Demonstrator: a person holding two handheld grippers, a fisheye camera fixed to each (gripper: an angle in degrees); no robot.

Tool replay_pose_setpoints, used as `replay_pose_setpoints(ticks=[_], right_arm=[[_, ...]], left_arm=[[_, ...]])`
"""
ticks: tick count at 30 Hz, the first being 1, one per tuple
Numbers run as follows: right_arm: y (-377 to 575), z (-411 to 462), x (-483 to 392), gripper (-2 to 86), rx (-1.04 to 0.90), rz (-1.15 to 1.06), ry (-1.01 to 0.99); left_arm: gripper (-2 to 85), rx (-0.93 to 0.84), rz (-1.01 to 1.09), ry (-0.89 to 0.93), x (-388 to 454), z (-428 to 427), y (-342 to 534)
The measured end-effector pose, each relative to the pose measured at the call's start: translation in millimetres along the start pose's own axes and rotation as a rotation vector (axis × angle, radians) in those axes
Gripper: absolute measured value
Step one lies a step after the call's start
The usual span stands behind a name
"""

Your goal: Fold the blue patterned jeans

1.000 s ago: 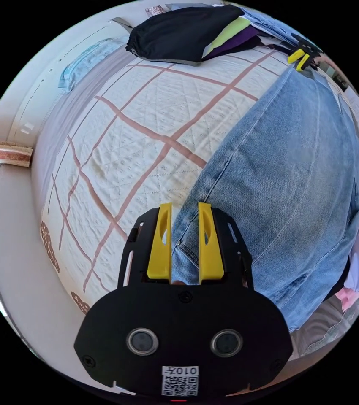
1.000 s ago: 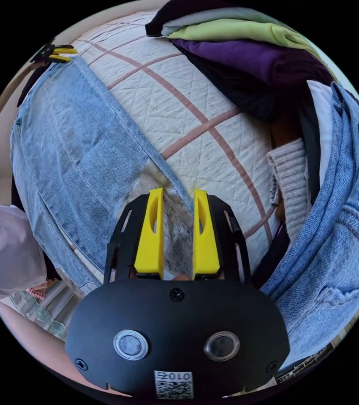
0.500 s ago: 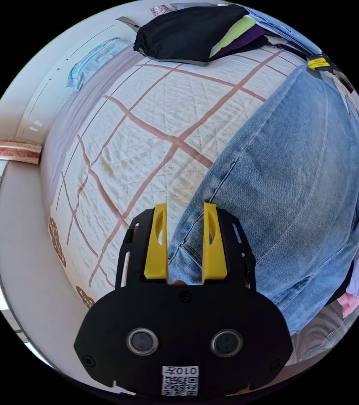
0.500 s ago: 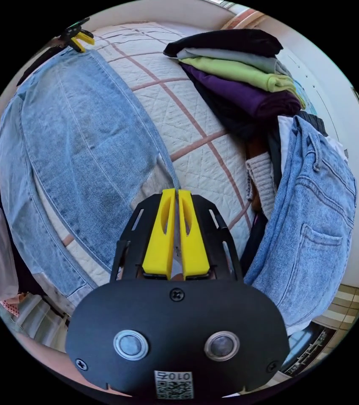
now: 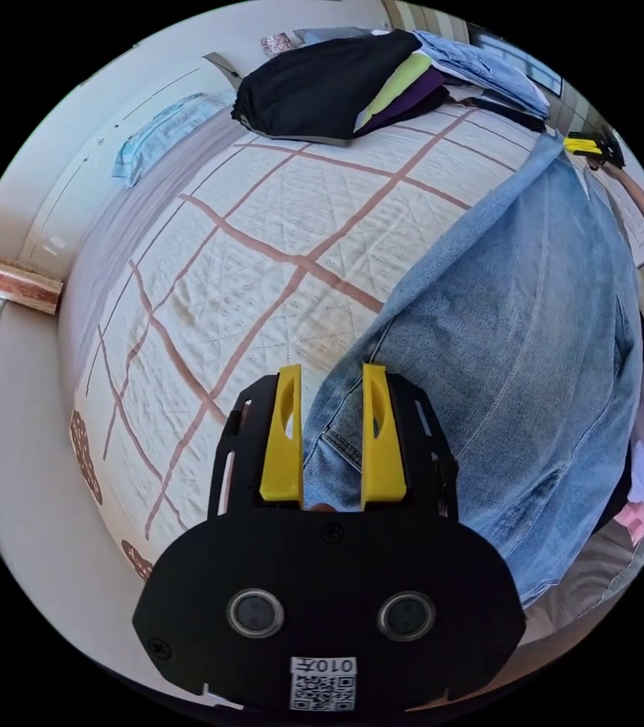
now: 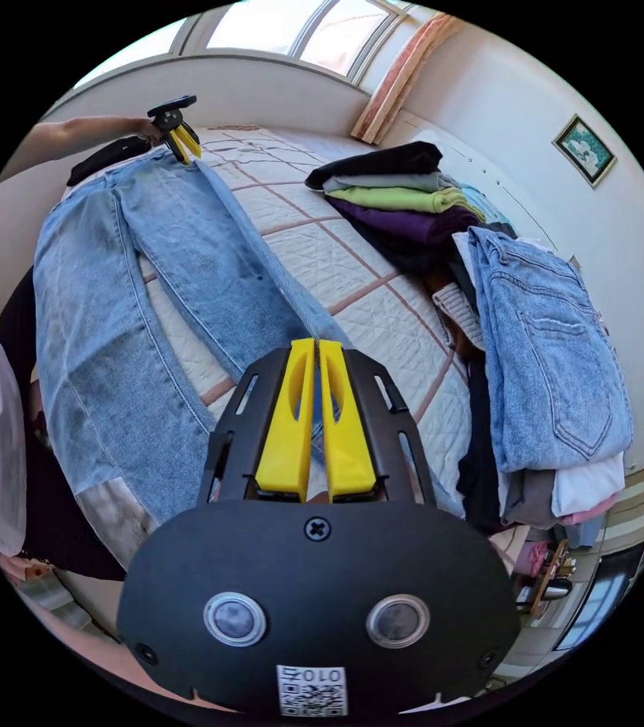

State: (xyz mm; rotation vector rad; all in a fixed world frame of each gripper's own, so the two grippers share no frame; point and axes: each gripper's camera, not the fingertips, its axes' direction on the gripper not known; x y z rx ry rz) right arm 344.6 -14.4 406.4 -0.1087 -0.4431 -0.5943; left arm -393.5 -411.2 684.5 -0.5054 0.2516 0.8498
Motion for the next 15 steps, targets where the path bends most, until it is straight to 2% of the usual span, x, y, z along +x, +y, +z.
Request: replay_pose_setpoints(ticks=[5,8,13,15], right_arm=[[23,-3,-11,1.1,0.001,0.048,-0.019],[31,-7,-11,1.1,0.008,0.059,-0.04],[35,-8,-11,1.2,-0.002,0.058,-0.043],[40,-10,-12,1.3,-0.003,0.061,-0.059]], left_arm=[[10.5,0.09,-0.012,0.134,-8,-16,18],[12.9,0.086,-0.01,0.227,-11,-23,23],[13.9,0.021,0.123,0.059,23,-31,15],[13.4,-0.022,0.148,0.091,33,-26,13]])
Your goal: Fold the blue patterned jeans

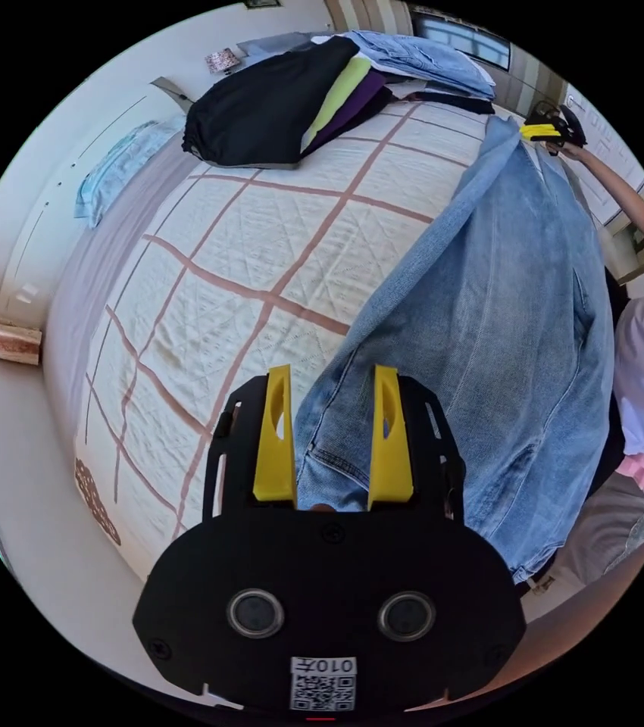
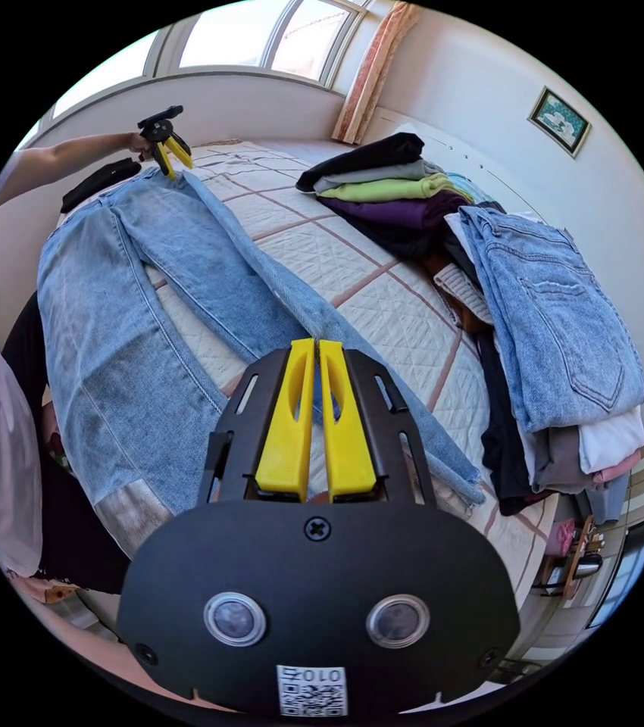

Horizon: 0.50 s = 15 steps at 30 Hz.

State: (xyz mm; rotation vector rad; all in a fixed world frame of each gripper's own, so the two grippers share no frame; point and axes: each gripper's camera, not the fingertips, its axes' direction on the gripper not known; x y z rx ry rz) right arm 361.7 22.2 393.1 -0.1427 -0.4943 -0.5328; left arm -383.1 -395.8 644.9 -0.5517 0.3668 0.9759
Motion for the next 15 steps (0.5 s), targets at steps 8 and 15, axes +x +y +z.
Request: replay_pose_setpoints(ticks=[8,15], right_arm=[[16,0,-7,1.2,-0.032,-0.017,-0.024],[0,-27,24,1.3,-0.023,0.001,-0.049]], left_arm=[[9.0,-0.079,-0.008,0.059,44,-1,15],[6.7,0.044,-0.103,0.019,94,-71,62]])
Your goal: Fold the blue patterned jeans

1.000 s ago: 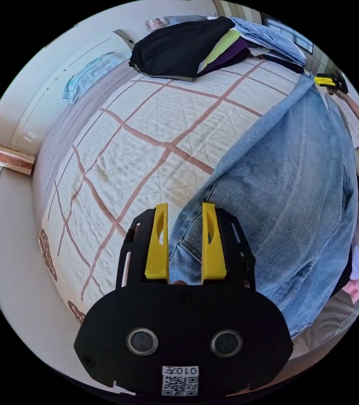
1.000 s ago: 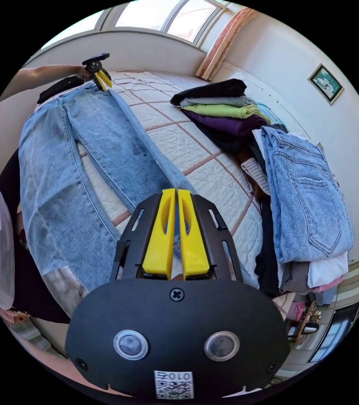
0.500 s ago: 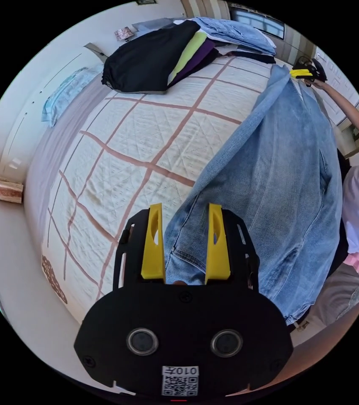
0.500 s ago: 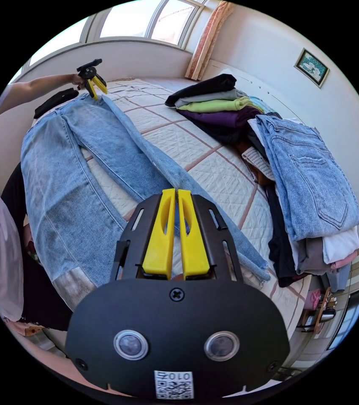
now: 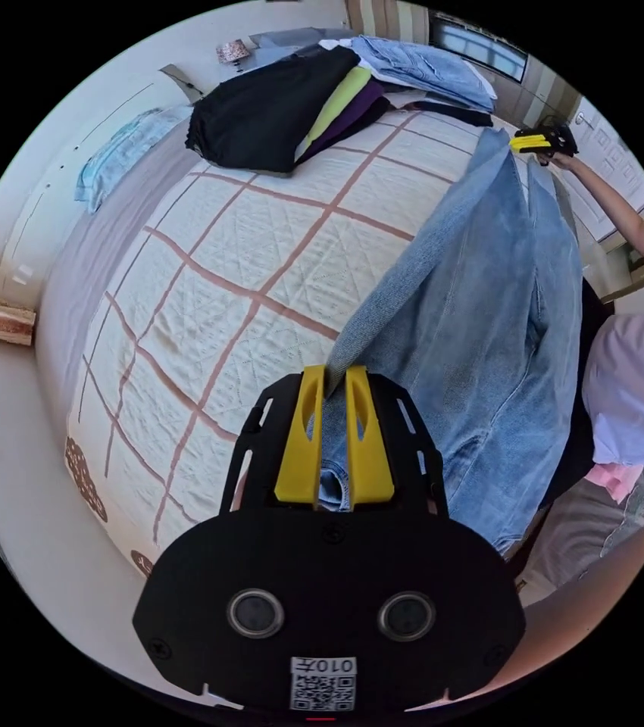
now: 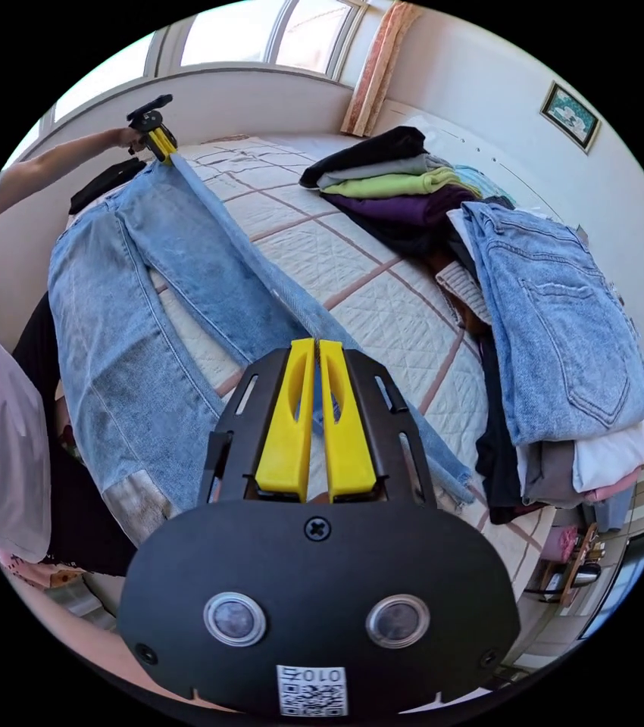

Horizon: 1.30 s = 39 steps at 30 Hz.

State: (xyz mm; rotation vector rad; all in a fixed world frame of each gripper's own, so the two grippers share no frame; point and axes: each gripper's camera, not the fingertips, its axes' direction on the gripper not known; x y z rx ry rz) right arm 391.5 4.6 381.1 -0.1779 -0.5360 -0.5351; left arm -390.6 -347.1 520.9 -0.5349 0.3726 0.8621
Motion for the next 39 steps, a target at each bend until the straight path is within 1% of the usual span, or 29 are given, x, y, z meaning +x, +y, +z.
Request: replay_pose_setpoints(ticks=[3,7,10,13,15,17,18,19,20,21,23,25,28,32,34,36,39], right_arm=[[-22,-29,10,1.2,-0.008,-0.008,0.064],[-48,-67,0,1.2,-0.021,-0.061,0.199],[-49,-89,-15,1.2,-0.024,-0.069,0.284],[-15,-115,-45,1.3,0.043,-0.101,0.318],[36,-132,-80,1.3,0.124,-0.098,0.339],[84,-132,-104,1.3,0.153,-0.071,0.302],[117,-124,-118,1.3,0.154,-0.05,0.255],[133,-119,-124,1.3,0.151,-0.035,0.224],[162,-105,-132,1.3,0.135,0.007,0.136],[185,-92,-138,1.3,0.115,0.058,0.058],[205,-76,-149,1.3,0.09,0.092,0.017],[212,-70,-151,1.4,0.081,0.123,0.005],[210,-80,-139,1.4,0.105,0.143,0.006],[216,-103,-138,1.3,0.119,0.078,0.013],[227,-98,-142,1.3,0.101,0.071,-0.021],[240,-76,-147,1.3,0.036,0.076,-0.063],[250,-58,-146,1.3,0.018,0.11,-0.085]], left_arm=[[5.9,0.017,-0.088,-0.083,29,-32,14],[5.1,-0.033,-0.261,-0.316,85,-59,26],[4.9,0.012,-0.364,-0.453,133,-78,49],[4.8,0.082,-0.398,-0.597,205,-102,89],[4.8,0.158,-0.411,-0.667,259,-117,124],[4.6,0.276,-0.41,-0.712,341,-126,176],[4.5,0.295,-0.402,-0.72,362,-125,188],[4.4,0.329,-0.385,-0.736,403,-118,210],[4.3,0.334,-0.358,-0.744,441,-105,229],[4.3,0.327,-0.345,-0.74,458,-97,238],[4.1,0.32,-0.338,-0.698,508,-71,271],[4.0,0.324,-0.347,-0.637,529,-60,289],[3.9,0.263,-0.324,-0.658,555,-54,299],[3.7,0.246,-0.259,-0.655,580,-54,319],[3.7,0.235,-0.253,-0.629,591,-46,329],[3.6,0.201,-0.233,-0.598,603,-33,337],[3.5,0.152,-0.213,-0.559,621,-11,347]])
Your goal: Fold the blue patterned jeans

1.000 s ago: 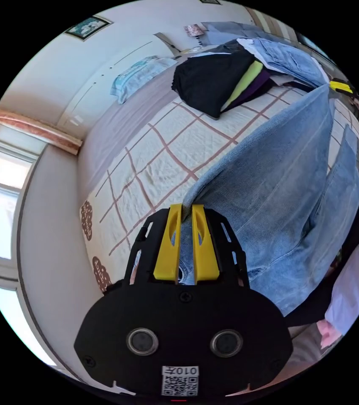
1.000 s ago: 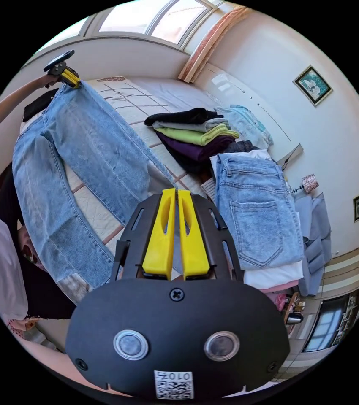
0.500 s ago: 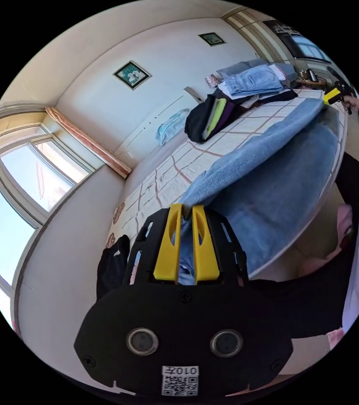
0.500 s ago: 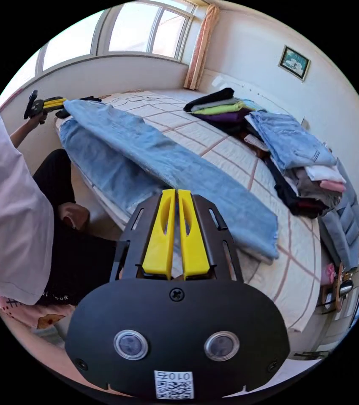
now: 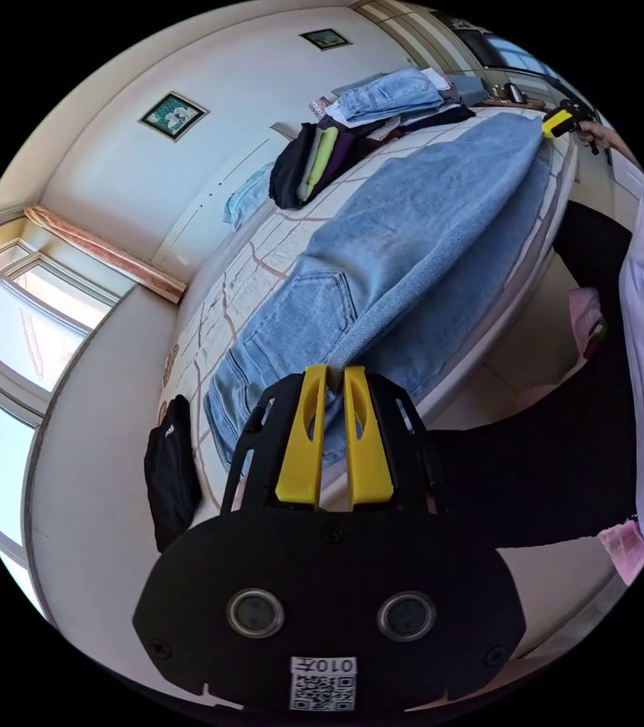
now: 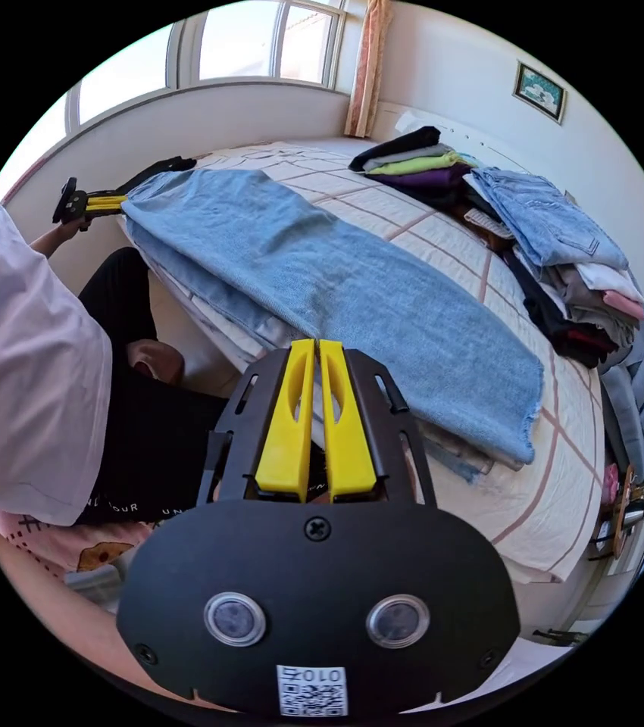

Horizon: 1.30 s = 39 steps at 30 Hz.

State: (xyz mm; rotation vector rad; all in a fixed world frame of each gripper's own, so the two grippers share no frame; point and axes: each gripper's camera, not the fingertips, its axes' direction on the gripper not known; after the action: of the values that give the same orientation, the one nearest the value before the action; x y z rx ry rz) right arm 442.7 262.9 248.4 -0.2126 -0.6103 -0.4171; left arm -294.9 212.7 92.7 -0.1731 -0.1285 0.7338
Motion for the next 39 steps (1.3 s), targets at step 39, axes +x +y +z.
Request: replay_pose_setpoints(ticks=[39], right_arm=[[45,14,24,5.1,0.07,0.139,-0.119]], left_arm=[[6.2,-0.014,-0.039,-0.056,48,-49,136]])
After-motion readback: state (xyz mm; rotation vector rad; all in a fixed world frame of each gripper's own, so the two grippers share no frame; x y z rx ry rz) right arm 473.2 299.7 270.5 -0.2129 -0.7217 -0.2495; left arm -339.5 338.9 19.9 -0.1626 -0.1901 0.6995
